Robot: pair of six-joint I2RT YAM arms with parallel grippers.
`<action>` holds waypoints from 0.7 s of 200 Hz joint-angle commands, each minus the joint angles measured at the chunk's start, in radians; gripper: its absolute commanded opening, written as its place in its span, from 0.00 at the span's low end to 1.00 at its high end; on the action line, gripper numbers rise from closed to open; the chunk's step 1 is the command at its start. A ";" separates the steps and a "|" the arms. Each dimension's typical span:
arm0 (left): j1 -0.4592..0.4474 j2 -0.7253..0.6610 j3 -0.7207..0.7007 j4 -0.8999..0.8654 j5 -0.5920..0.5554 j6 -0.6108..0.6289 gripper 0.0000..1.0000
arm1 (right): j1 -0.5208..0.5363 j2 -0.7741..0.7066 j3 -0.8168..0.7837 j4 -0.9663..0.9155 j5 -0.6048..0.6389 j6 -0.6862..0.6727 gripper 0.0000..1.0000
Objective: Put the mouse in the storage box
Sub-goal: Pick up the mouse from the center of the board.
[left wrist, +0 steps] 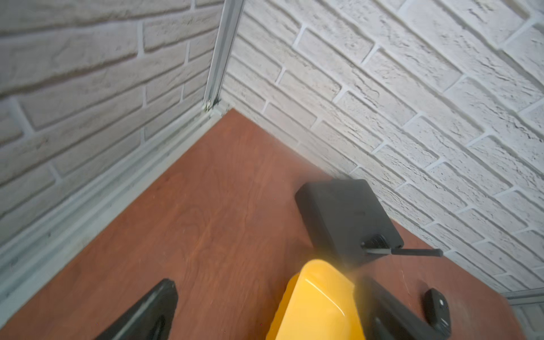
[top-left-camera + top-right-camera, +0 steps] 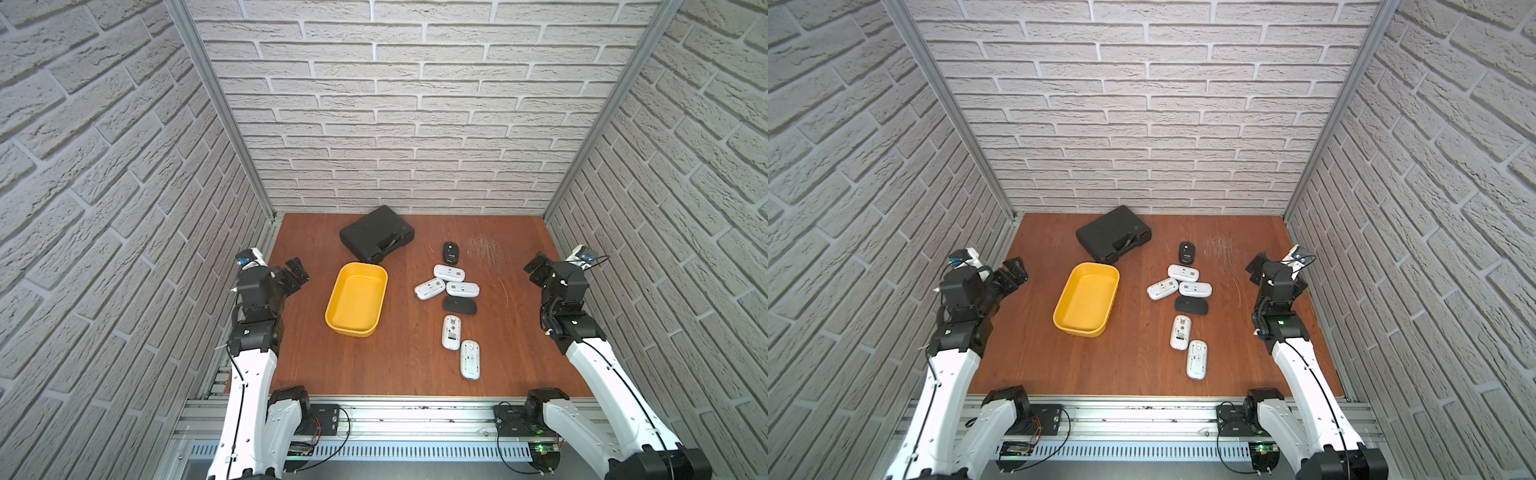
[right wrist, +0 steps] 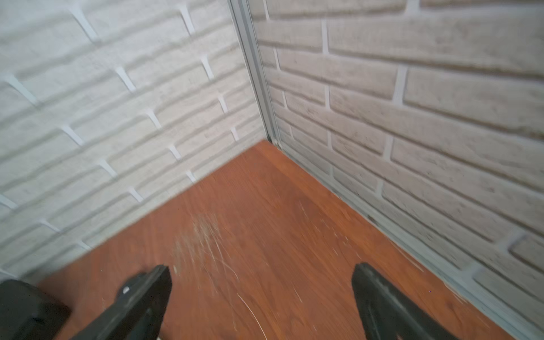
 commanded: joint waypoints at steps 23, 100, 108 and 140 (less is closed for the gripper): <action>0.161 -0.008 -0.032 -0.233 0.445 0.010 0.98 | 0.023 0.188 0.119 -0.181 -0.456 -0.060 0.88; 0.244 0.021 0.001 -0.302 0.442 0.049 0.98 | 0.277 0.557 0.360 -0.413 -0.581 -0.217 0.81; 0.245 0.028 0.009 -0.312 0.443 0.062 0.98 | 0.291 0.576 0.366 -0.421 -0.585 -0.228 0.81; 0.247 0.048 -0.015 -0.273 0.485 0.049 0.98 | 0.310 0.649 0.378 -0.418 -0.656 -0.242 0.81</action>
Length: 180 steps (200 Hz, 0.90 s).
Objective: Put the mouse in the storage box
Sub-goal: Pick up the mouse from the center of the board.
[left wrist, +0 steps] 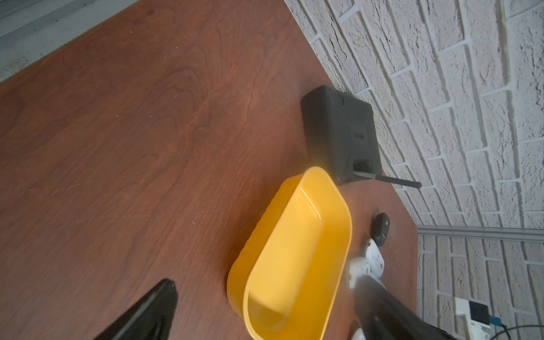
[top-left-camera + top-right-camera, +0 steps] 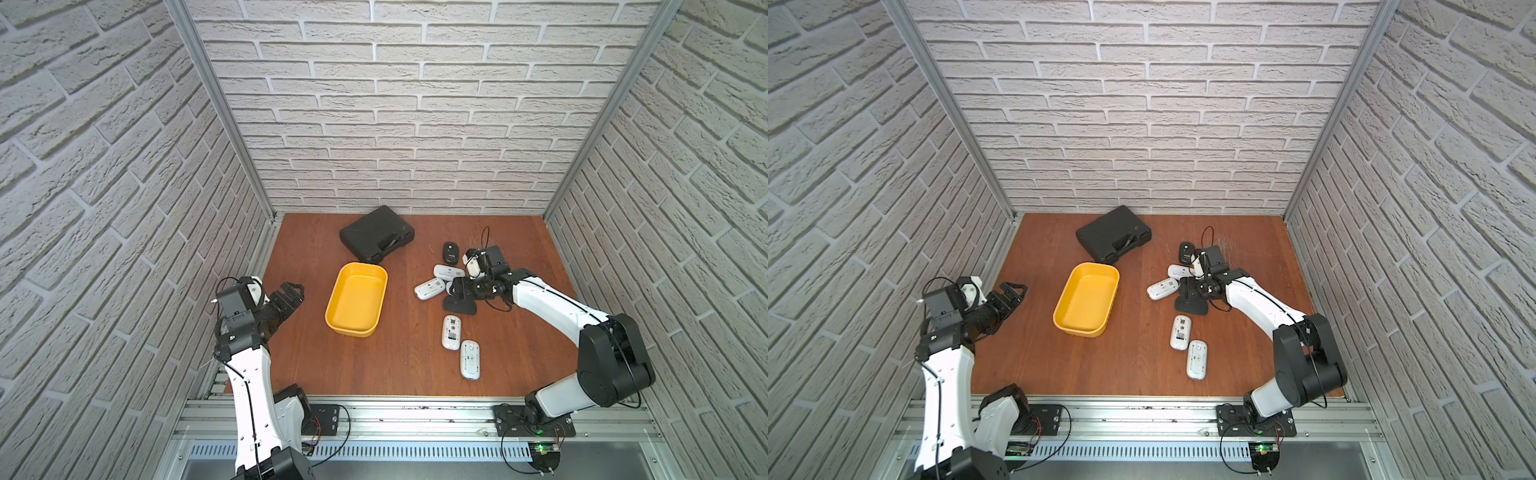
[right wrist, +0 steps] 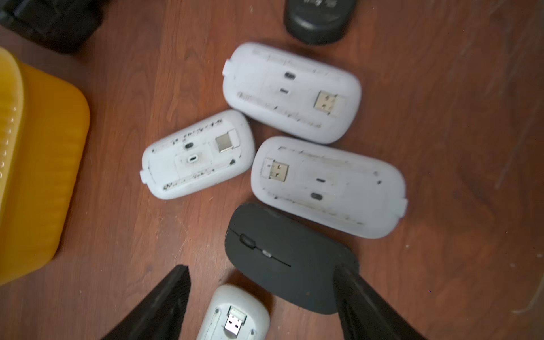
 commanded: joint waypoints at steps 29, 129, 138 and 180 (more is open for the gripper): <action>0.014 0.025 -0.005 0.037 0.073 0.017 0.98 | 0.009 0.087 0.045 -0.010 -0.064 -0.051 0.82; 0.016 0.016 -0.013 0.049 0.060 0.026 0.98 | 0.004 0.190 0.113 -0.007 0.020 -0.071 0.90; 0.016 0.016 -0.015 0.051 0.060 0.023 0.98 | 0.001 0.196 0.124 -0.008 0.023 -0.072 0.90; 0.016 0.020 -0.010 0.032 0.022 0.026 0.98 | -0.015 0.271 0.194 -0.040 0.076 -0.052 0.90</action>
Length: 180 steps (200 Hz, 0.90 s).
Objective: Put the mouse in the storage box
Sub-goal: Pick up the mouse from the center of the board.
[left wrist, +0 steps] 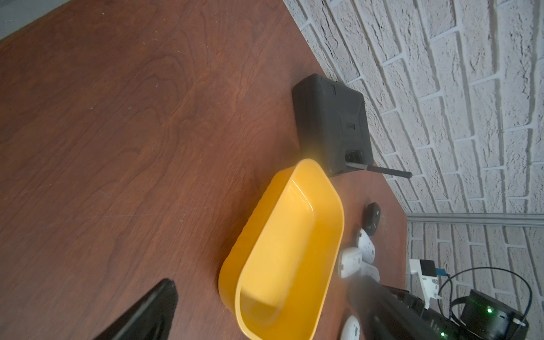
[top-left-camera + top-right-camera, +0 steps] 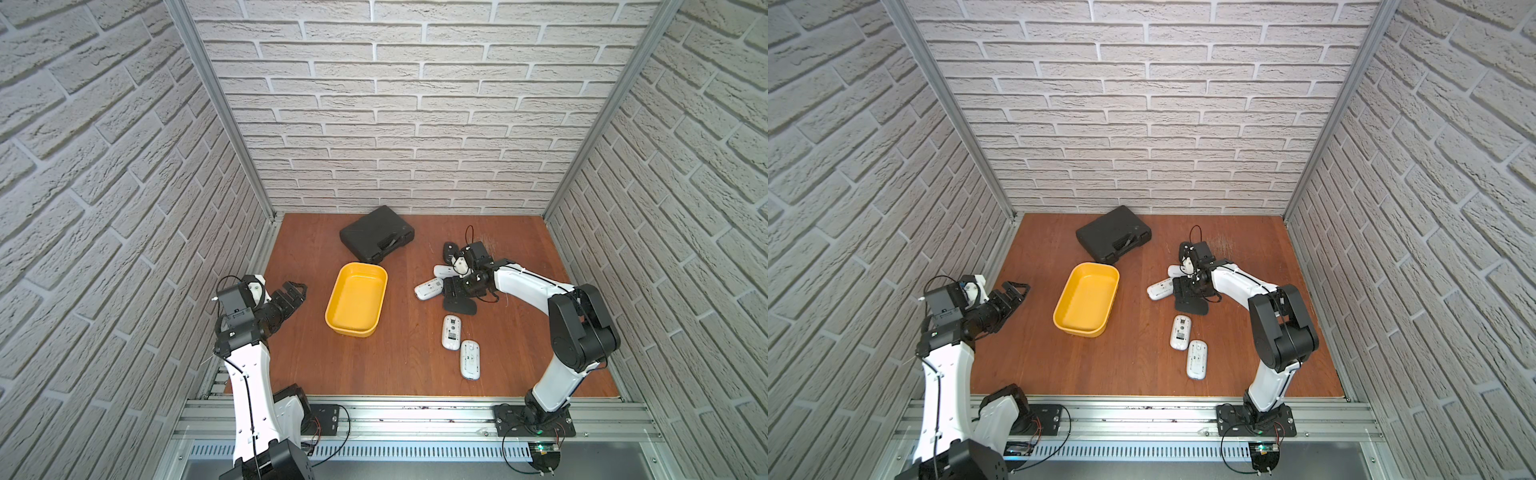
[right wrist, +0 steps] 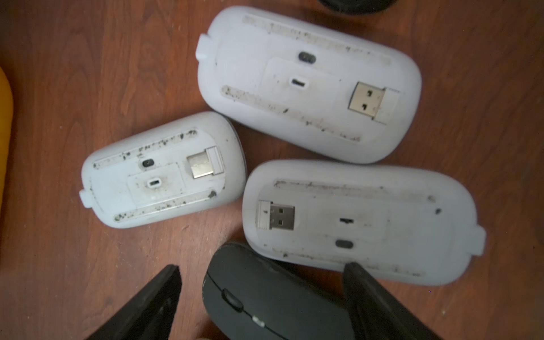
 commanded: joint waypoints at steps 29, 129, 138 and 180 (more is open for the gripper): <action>0.007 -0.002 -0.011 0.024 -0.008 0.010 0.98 | -0.016 0.088 0.109 -0.063 0.133 0.048 0.90; 0.007 -0.002 -0.016 0.028 -0.005 0.005 0.98 | -0.023 0.152 0.150 -0.175 0.242 0.316 0.92; 0.008 -0.003 -0.015 0.029 -0.004 0.005 0.98 | -0.024 0.165 0.157 -0.170 0.245 0.326 0.92; 0.007 -0.001 -0.015 0.028 -0.006 0.006 0.98 | -0.025 0.197 0.198 -0.162 0.260 0.351 0.92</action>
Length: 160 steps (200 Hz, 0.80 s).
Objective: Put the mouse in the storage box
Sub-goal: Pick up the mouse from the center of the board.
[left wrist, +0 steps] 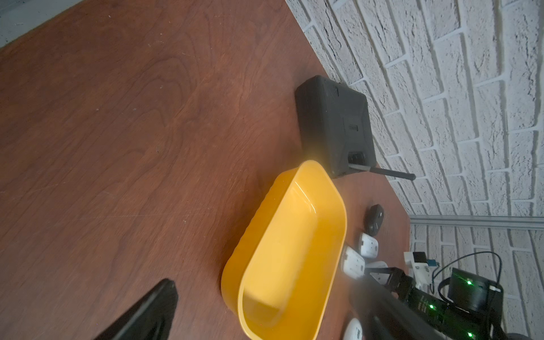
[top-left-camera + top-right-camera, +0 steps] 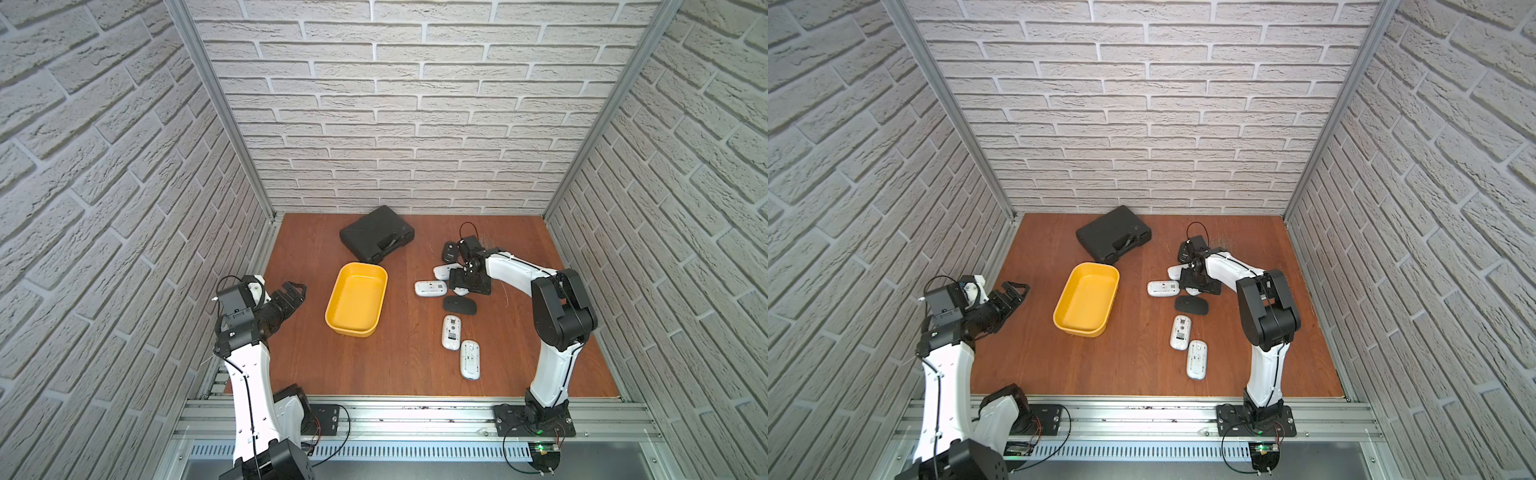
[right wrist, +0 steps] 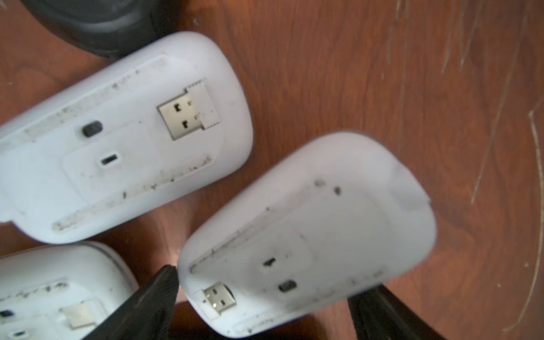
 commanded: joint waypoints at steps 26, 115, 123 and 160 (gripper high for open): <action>0.007 -0.001 -0.014 0.028 0.002 0.005 0.98 | -0.004 0.075 0.056 -0.045 0.054 0.052 0.92; 0.007 0.007 -0.015 0.033 0.016 0.004 0.98 | -0.028 0.066 0.015 -0.032 0.055 0.053 0.66; 0.007 0.008 -0.017 0.036 0.021 0.005 0.98 | -0.034 0.055 0.004 -0.023 0.047 0.052 0.61; 0.000 0.009 -0.023 0.068 0.094 0.015 0.95 | -0.053 -0.033 -0.050 0.032 0.021 0.024 0.52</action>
